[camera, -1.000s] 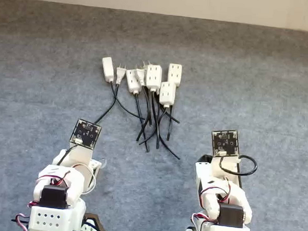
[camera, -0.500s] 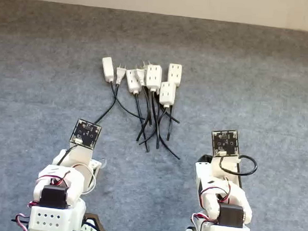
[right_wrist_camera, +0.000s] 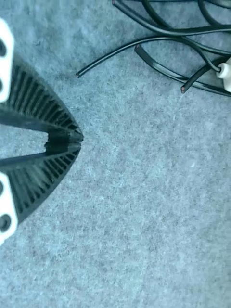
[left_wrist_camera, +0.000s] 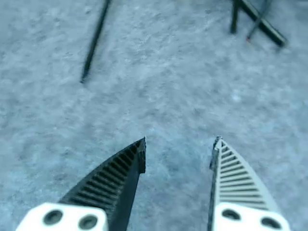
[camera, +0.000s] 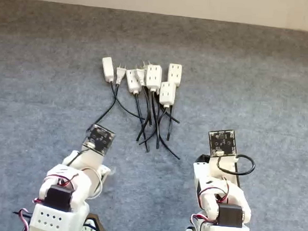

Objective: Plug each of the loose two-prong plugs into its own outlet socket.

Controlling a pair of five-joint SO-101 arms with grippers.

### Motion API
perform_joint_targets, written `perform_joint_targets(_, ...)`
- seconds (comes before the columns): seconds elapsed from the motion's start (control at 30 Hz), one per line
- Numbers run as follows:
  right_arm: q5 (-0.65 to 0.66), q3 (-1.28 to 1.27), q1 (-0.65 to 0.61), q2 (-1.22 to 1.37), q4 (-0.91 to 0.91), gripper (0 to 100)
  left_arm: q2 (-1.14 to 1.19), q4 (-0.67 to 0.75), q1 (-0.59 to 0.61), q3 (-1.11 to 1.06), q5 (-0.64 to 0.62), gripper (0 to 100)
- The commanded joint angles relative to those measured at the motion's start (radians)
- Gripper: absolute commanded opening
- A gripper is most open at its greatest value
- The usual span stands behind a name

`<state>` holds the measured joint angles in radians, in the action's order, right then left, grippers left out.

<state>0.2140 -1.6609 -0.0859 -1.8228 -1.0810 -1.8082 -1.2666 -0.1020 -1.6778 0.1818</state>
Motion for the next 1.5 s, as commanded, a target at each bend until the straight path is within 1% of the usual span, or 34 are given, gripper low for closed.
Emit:
perform_joint_targets(0.0,0.16,-0.153,0.004,-0.012,-0.008,0.9,-0.005,-0.058,-0.073,-0.018,-0.008,22)
perform_joint_targets(0.07,0.258,-0.153,0.019,-0.012,-0.044,0.9,-0.005,-0.06,-0.07,-0.018,-0.005,22)
perform_joint_targets(0.1,0.273,-0.153,0.033,-0.012,-0.051,0.9,-0.005,-0.06,-0.07,-0.018,-0.003,22)
perform_joint_targets(0.17,0.244,-0.153,0.07,-0.012,-0.05,0.9,-0.005,-0.058,-0.067,-0.018,-0.003,22)
perform_joint_targets(0.23,0.224,-0.151,0.111,-0.013,-0.044,0.9,-0.005,-0.023,-0.065,-0.018,-0.003,22)
perform_joint_targets(0.33,0.222,-0.153,0.166,-0.013,-0.01,0.9,-0.005,0.034,0.002,-0.012,-0.002,22)
perform_joint_targets(0.43,0.222,-0.153,0.186,-0.013,0.001,0.9,-0.005,0.138,0.147,-0.008,-0.003,22)
perform_joint_targets(0.5,0.222,-0.153,0.186,-0.013,-0.002,0.9,-0.005,0.222,0.269,-0.016,-0.005,22)
perform_joint_targets(0.63,0.222,-0.153,0.185,-0.013,-0.001,0.9,-0.005,0.333,0.521,-0.013,-0.005,22)
perform_joint_targets(0.67,0.222,-0.153,0.185,-0.013,-0.002,0.9,-0.005,0.361,0.568,-0.01,-0.008,22)
perform_joint_targets(0.73,0.222,-0.153,0.182,-0.013,-0.005,0.9,-0.005,0.42,0.613,-0.013,-0.008,22)
perform_joint_targets(0.8,0.222,-0.153,0.185,-0.013,-0.015,0.9,-0.004,0.466,0.613,-0.002,-0.006,22)
perform_joint_targets(0.87,0.226,-0.153,0.185,-0.013,-0.028,0.9,0.002,0.465,0.607,0.068,-0.002,22)
perform_joint_targets(0.97,0.226,-0.153,0.185,-0.013,-0.031,0.9,0.005,0.358,0.604,0.229,0.049,22)
perform_joint_targets(1.03,0.227,-0.153,0.185,-0.013,-0.031,0.9,0.013,0.281,0.602,0.343,0.058,22)
perform_joint_targets(1.13,0.227,-0.153,0.182,-0.013,-0.031,0.9,0.111,0.232,0.602,0.489,0.107,22)
perform_joint_targets(1.2,0.227,-0.153,0.182,-0.013,-0.033,0.9,0.245,0.233,0.602,0.578,0.117,22)
perform_joint_targets(1.3,0.227,-0.153,0.182,-0.013,-0.033,0.9,0.532,0.233,0.599,0.75,0.12,22)
perform_joint_targets(1.43,0.227,-0.153,0.182,-0.013,-0.033,0.9,1.004,0.221,0.518,1.047,0.117,22)
perform_joint_targets(1.47,0.227,-0.153,0.182,-0.013,-0.033,0.9,1.119,0.199,0.492,1.129,0.117,22)
